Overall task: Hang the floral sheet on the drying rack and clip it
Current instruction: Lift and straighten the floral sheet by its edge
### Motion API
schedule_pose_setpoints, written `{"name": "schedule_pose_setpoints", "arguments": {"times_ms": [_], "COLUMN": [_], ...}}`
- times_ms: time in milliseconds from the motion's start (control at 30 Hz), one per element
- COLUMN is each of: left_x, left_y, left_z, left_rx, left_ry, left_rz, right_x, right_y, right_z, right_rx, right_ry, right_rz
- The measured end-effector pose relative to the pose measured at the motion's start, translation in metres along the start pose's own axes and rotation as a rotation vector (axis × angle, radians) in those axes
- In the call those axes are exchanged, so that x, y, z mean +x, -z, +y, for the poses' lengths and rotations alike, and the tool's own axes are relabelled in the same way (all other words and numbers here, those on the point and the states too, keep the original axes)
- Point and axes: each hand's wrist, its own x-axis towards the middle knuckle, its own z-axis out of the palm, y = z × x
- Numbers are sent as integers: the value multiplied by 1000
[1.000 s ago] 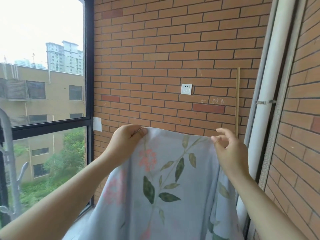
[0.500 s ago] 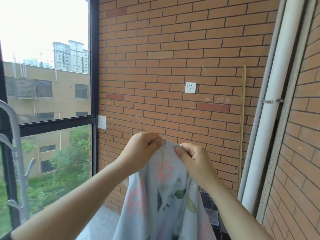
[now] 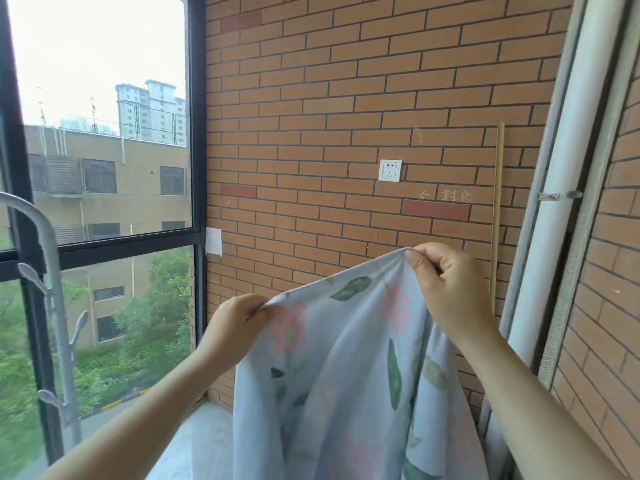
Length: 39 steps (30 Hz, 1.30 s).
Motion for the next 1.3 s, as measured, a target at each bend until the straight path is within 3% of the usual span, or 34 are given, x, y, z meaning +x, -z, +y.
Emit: {"name": "schedule_pose_setpoints", "arguments": {"times_ms": [200, 500, 567, 633, 833, 967, 1100, 1300], "left_x": [34, 32, 29, 24, 16, 11, 0, -12], "left_y": [51, 48, 43, 36, 18, 18, 13, 24], "left_z": [40, 66, 74, 80, 99, 93, 63, 21], "left_rx": [-9, -122, -157, -176, -194, -135, -144, -199], "left_ry": [-121, -123, -119, -138, -222, -228, -107, 15], "left_rz": [157, -38, -78, -97, -142, -166, -230, -202], "right_x": [-5, -5, -6, -10, -36, -45, -38, -17], "right_y": [9, 17, 17, 12, -37, -44, -36, -11], "right_z": [22, 35, 27, 11, -16, -6, -4, 13], "right_rx": [-46, -191, -210, -130, 237, 211, 126, 94], "right_ry": [-82, -237, -320, -286, -224, -168, -76, -144], "right_rz": [1, -1, -65, -146, -604, -484, -289, -69]}}
